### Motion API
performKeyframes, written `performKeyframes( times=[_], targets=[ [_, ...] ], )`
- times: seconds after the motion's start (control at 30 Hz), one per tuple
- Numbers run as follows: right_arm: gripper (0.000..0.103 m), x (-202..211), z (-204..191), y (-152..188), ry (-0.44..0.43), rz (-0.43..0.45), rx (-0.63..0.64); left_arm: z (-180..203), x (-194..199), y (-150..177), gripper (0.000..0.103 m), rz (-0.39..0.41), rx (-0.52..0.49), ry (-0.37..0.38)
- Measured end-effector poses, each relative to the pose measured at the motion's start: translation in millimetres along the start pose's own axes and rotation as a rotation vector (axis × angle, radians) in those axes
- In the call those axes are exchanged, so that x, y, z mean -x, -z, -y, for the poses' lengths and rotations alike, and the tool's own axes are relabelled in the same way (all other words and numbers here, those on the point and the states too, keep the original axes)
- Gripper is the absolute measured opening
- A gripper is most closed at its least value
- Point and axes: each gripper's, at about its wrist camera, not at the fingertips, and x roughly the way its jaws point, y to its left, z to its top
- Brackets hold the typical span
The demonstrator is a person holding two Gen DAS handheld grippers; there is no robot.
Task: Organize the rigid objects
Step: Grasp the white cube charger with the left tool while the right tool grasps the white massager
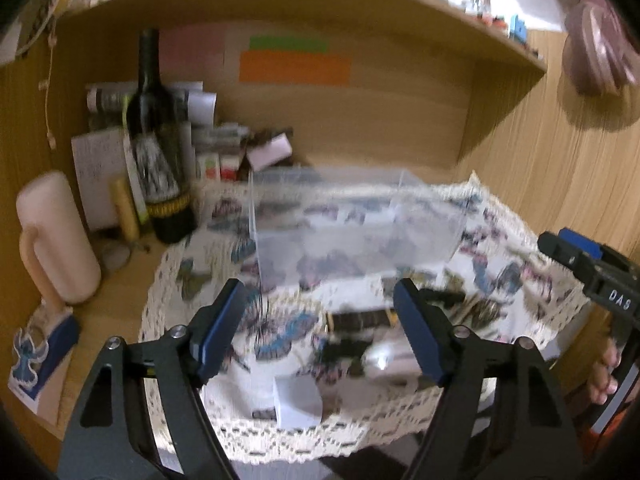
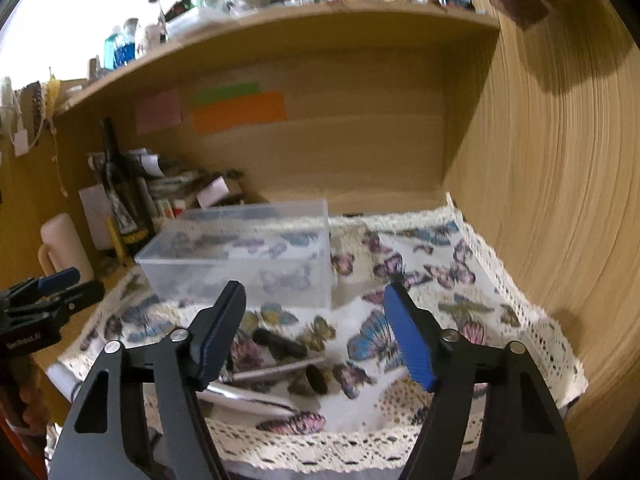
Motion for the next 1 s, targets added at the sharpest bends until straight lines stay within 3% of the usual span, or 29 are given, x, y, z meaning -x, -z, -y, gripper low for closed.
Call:
performKeyframes(
  times=[0.23,0.5,0.67,0.83,1.0],
  targets=[
    [0.068,-11.3,-5.9,22.9,-0.048,-0.093,0.042,-1.8,-17.4,33.5,0.076,-0.105,0.012,-0.006],
    [0.068,-40.1,-40.5,40.1,-0.214,-0.211,0.112,-10.9,-27.9,57.8,0.076,-0.17,0.038,-0.006],
    [0.068,-54.9,-66.6,43.4,-0.283,-0.252,0.197,-12.4,-37.6,64.8,0.051,-0.208,0.049,0.037],
    [0.068,-64.9,-85.1,46.8,-0.335,-0.297,0.272,-14.0,-35.7,67.3,0.049,-0.186,0.046,0.051],
    [0.061,-81.2,-93.0,55.7,-0.371,-0.371,0.293,-16.6,-31.7,69.1,0.049,-0.181,0.025,0.057]
  ],
)
